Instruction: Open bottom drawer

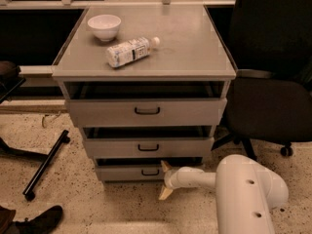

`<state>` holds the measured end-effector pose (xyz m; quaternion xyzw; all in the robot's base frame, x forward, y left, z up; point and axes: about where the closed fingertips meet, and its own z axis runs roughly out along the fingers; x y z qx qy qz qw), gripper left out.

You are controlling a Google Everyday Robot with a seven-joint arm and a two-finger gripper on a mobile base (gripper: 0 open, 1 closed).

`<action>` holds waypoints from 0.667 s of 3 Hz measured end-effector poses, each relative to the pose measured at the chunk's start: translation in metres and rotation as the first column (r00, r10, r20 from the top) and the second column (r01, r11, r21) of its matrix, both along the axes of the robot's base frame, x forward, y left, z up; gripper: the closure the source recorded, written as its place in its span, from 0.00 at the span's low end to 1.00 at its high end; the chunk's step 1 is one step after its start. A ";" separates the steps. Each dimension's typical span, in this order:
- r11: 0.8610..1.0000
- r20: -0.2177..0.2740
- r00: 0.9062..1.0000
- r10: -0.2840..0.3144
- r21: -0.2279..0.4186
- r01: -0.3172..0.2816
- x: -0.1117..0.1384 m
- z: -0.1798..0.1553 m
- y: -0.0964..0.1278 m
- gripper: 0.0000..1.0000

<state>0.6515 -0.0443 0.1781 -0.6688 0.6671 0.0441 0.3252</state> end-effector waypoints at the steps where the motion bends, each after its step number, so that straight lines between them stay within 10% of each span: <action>1: 1.000 0.046 0.999 0.017 -0.014 -0.016 0.019 0.003 0.013 0.00; 2: 0.999 0.083 0.997 -0.005 -0.034 0.008 0.037 0.003 0.011 0.00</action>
Offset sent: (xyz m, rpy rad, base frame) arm 0.0634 -0.0011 0.0073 -0.0718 -0.1428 -0.0587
